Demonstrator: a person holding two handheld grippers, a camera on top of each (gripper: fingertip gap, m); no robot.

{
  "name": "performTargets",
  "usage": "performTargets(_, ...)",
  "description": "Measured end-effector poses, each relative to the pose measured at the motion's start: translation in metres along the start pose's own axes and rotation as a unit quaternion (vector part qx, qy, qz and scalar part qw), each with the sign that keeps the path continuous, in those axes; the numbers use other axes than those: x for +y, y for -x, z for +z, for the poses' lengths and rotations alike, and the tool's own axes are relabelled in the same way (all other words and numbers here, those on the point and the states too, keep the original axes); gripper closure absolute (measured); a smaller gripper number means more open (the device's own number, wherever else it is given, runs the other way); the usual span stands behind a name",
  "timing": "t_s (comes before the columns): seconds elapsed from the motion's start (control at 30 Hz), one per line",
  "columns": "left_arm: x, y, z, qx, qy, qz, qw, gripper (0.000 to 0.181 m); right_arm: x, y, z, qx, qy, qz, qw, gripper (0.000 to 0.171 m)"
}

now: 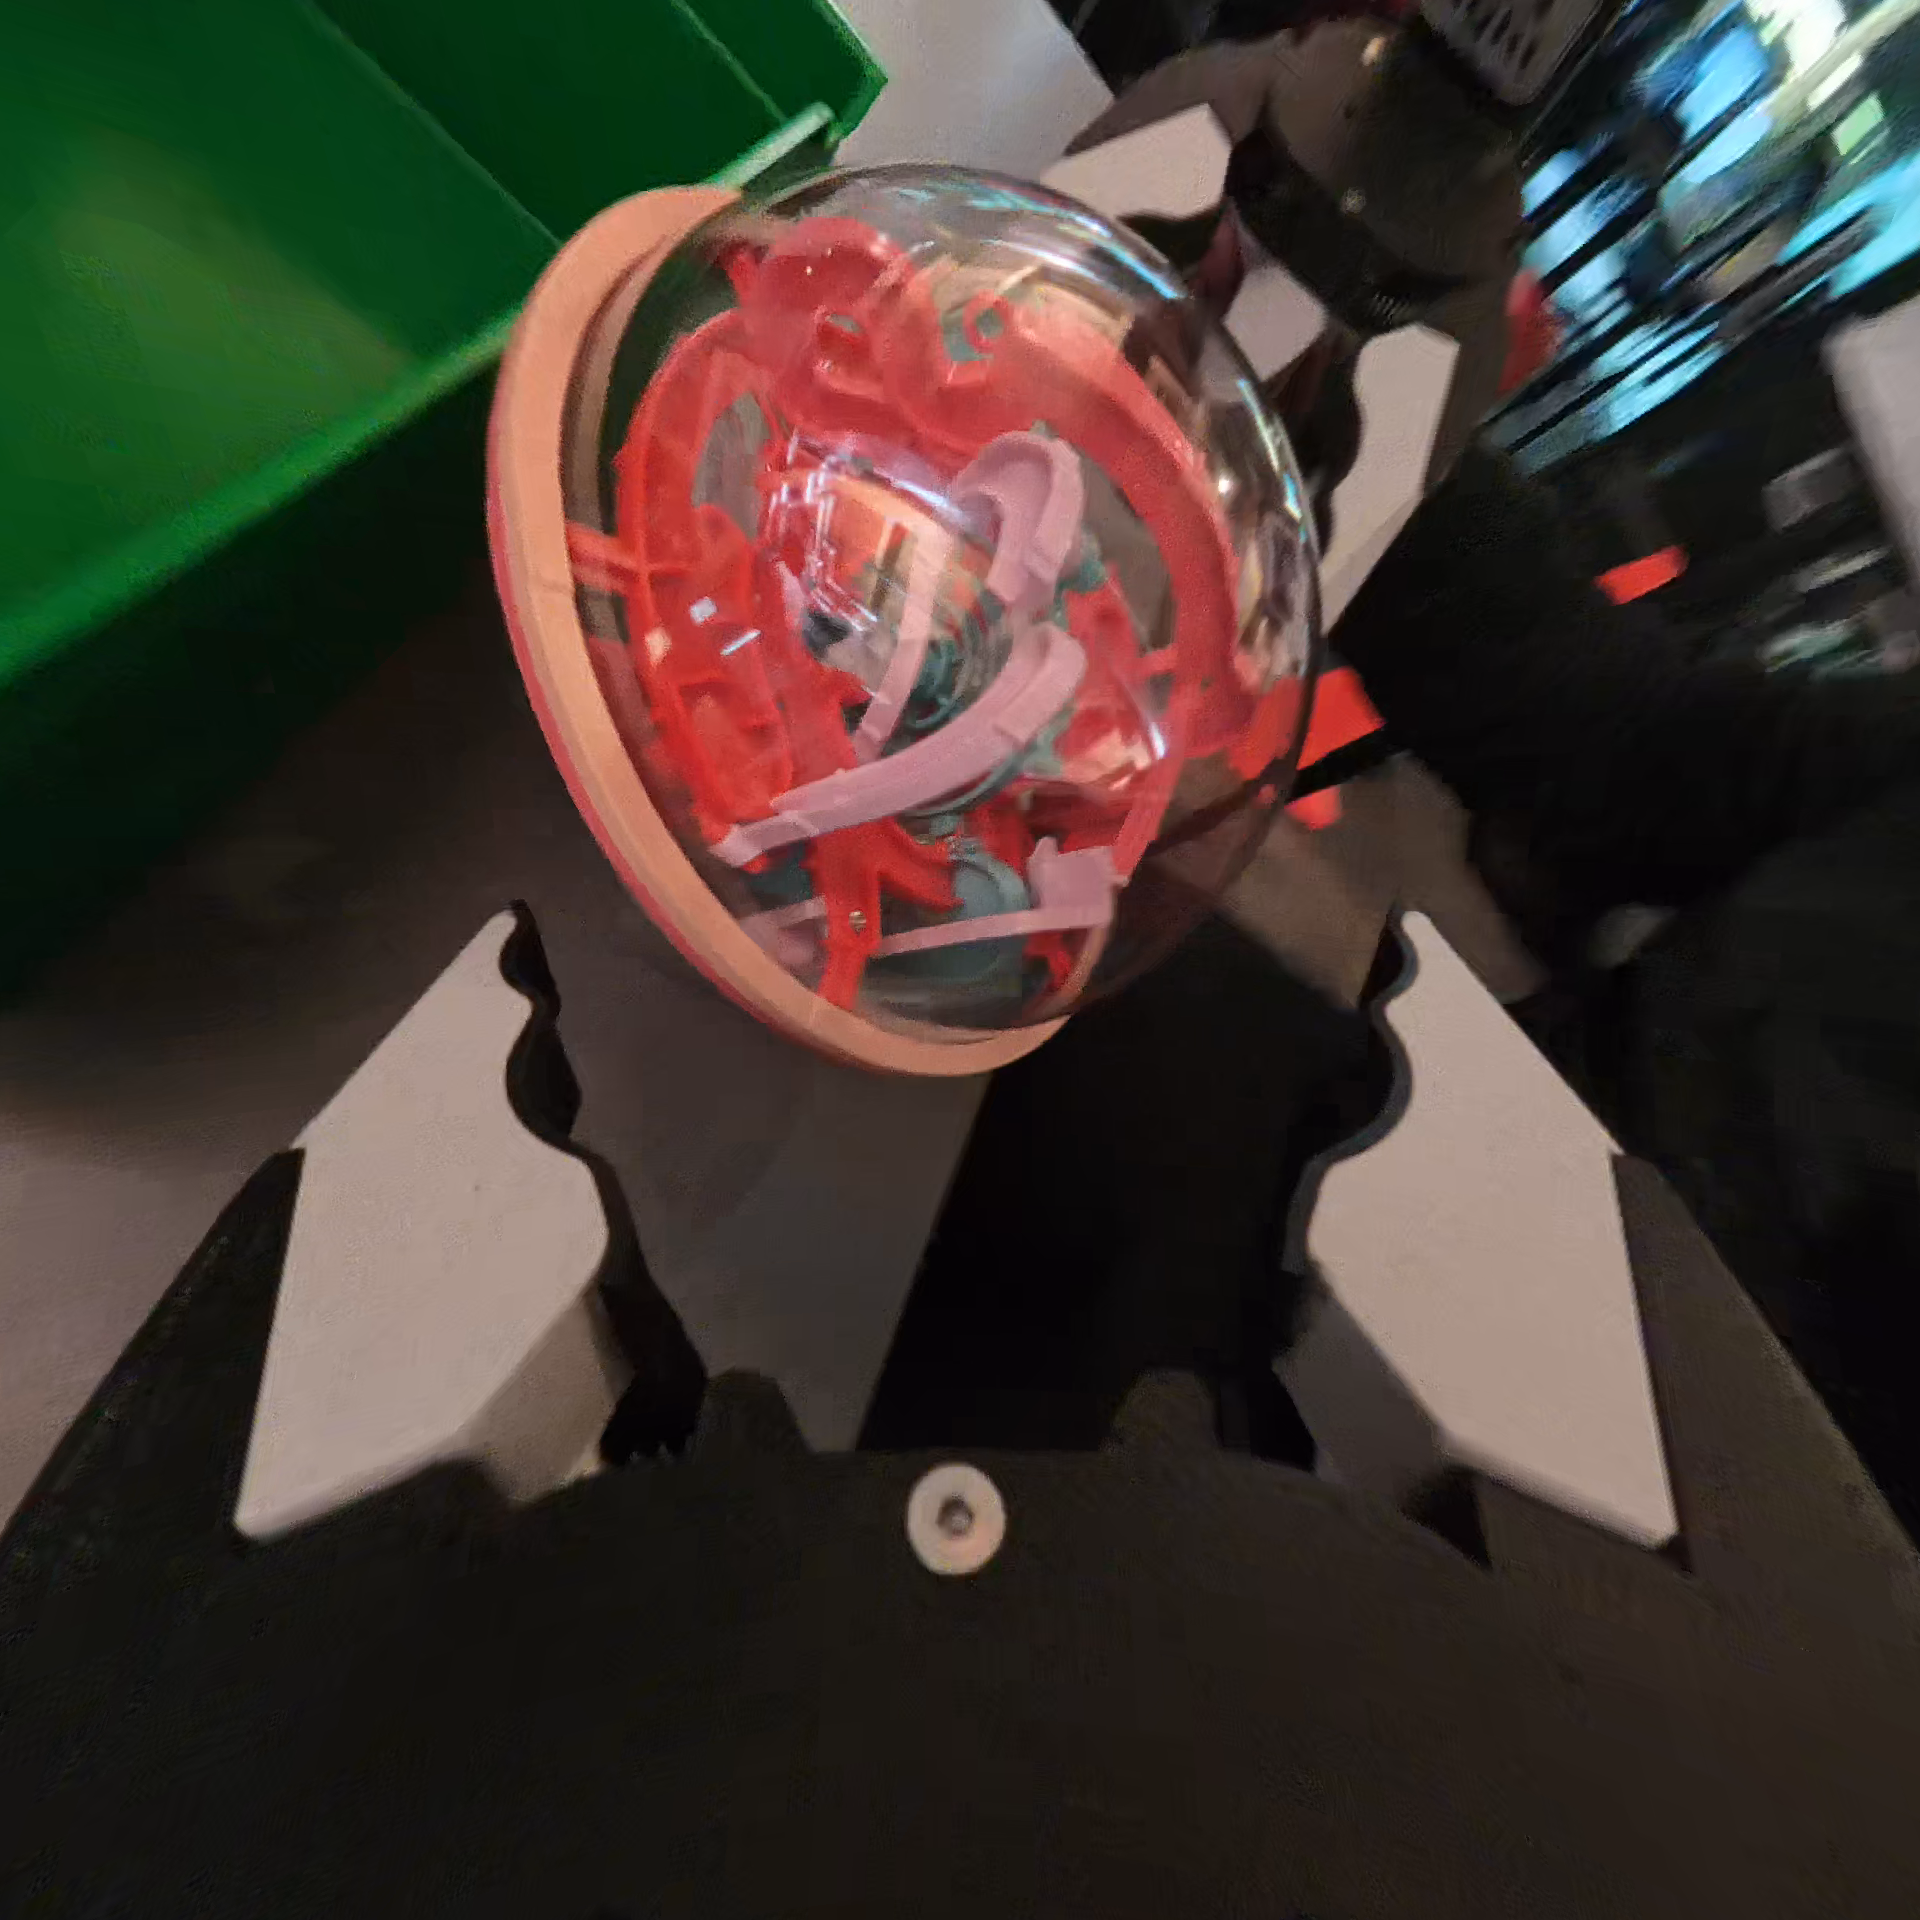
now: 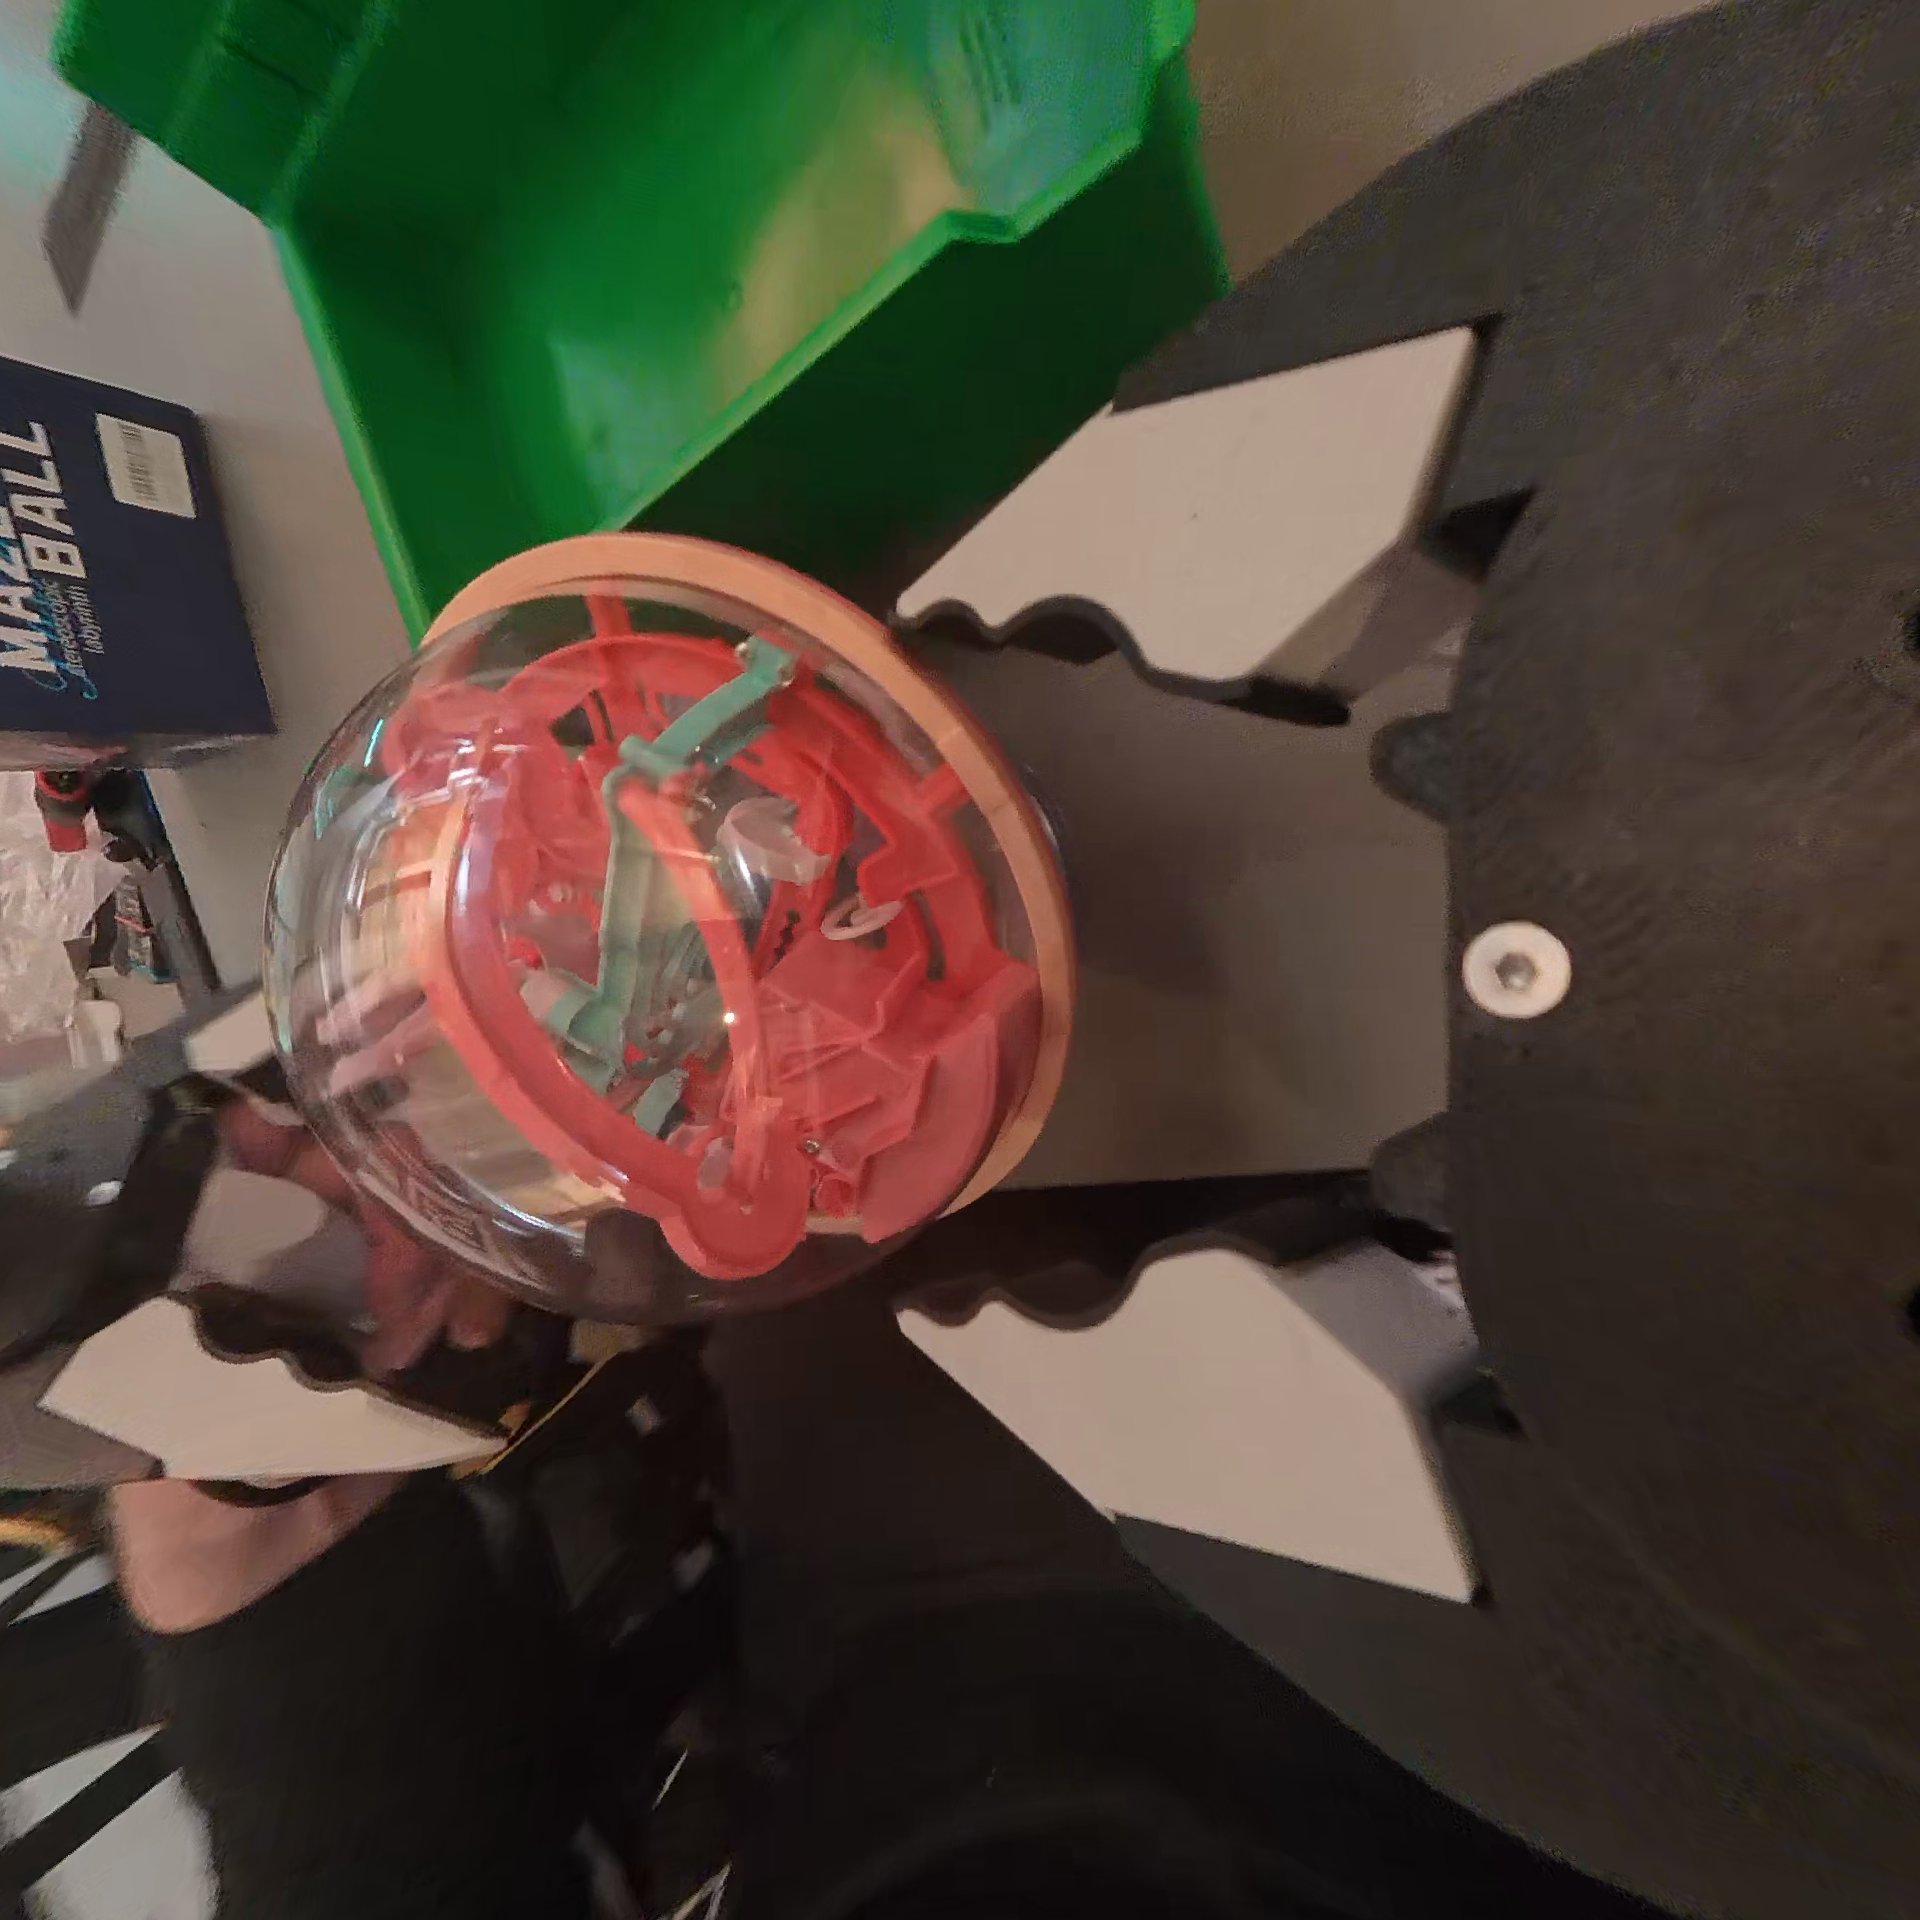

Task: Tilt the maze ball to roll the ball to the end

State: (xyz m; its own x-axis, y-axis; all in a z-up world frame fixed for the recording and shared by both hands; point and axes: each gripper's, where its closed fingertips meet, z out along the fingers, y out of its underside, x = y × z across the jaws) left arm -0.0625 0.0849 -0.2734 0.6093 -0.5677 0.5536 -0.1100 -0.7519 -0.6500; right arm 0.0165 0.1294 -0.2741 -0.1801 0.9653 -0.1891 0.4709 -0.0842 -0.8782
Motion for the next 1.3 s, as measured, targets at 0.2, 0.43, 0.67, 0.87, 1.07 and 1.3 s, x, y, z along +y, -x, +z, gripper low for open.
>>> performTargets(0.2, 0.021, 0.038, 0.007, -0.120, 0.070, 0.186, 0.973, 0.045, 0.000, -0.001, 0.014, 0.045, 0.035, -0.082, 0.995, 0.042)
performTargets(0.43, 0.026, 0.012, 0.021, -0.002, 0.090, 0.068, 0.994, 0.059, 0.000, -0.004, 0.012, -0.006, 0.055, 0.024, 0.998, 0.045)
performTargets(0.67, 0.022, -0.009, 0.020, 0.128, 0.118, -0.147, 0.974, 0.056, -0.007, -0.009, 0.007, -0.118, 0.047, 0.251, 0.960, 0.046)
performTargets(0.87, 0.020, -0.001, 0.019, 0.077, 0.087, -0.043, 0.992, 0.028, -0.003, -0.015, 0.004, -0.056, 0.055, 0.138, 0.987, 0.036)
performTargets(1.07, 0.003, 0.022, 0.004, -0.081, 0.009, 0.226, 0.971, 0.026, 0.001, -0.006, 0.002, 0.029, 0.077, -0.141, 0.987, 0.040)
performTargets(1.3, 0.001, 0.021, 0.019, -0.090, 0.024, 0.265, 0.960, 0.053, -0.006, -0.005, 0.010, 0.011, 0.056, -0.101, 0.993, 0.053)
